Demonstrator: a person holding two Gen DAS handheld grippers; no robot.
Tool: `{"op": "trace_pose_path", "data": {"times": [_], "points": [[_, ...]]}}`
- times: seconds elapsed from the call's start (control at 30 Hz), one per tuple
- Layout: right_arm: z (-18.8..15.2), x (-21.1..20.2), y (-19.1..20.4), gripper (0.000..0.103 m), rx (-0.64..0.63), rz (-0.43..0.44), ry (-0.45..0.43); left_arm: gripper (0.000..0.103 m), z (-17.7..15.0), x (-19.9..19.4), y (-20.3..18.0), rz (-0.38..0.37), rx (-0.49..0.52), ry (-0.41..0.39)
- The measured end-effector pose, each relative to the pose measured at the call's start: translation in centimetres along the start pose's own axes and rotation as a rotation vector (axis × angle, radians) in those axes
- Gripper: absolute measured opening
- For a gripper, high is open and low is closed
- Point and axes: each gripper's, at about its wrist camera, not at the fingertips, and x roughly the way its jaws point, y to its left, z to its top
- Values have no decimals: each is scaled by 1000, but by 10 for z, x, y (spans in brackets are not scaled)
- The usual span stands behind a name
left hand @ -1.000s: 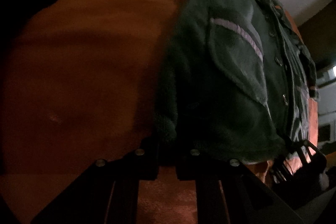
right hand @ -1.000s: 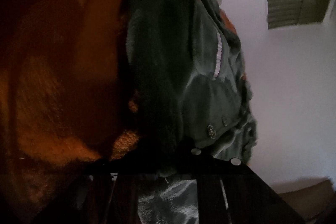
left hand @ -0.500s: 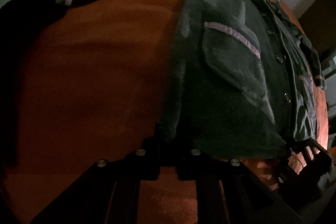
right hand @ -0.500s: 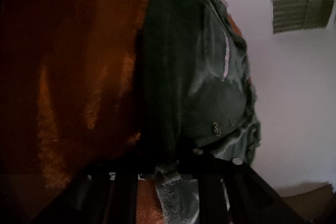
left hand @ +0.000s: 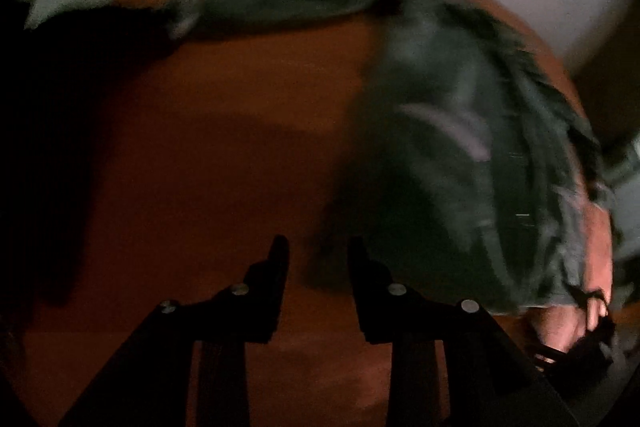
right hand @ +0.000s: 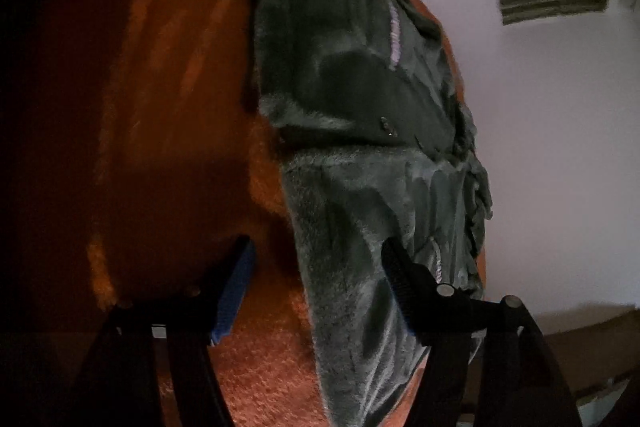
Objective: Fold clothes
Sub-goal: 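Release the hoodie with both tools and lift them away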
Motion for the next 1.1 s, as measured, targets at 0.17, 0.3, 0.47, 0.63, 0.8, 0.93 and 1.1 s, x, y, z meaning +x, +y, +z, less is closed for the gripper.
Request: {"op": "trace_pose_path", "data": {"times": [0.17,0.3,0.47,0.63,0.8,0.93,1.1], "points": [[21,22,-9,61,47,-45,0,32,13,14,-86,-148,207,1],[30,44,-18,15,59,-39,18,32,7,30,-119,-192,306,41],[21,28,-28,13,112,82,5,32,5,28,-119,-215,306,47],[5,-14,1,12,54,154,-38,32,8,42,-123,-234,265,87],[12,-6,3,15,97,38,-25,32,5,54,-134,-241,262,113],[23,-13,-6,46,135,32,-58,32,6,58,-145,-272,268,132],[15,-29,7,63,75,68,-97,32,12,64,-170,-342,314,163]]}}
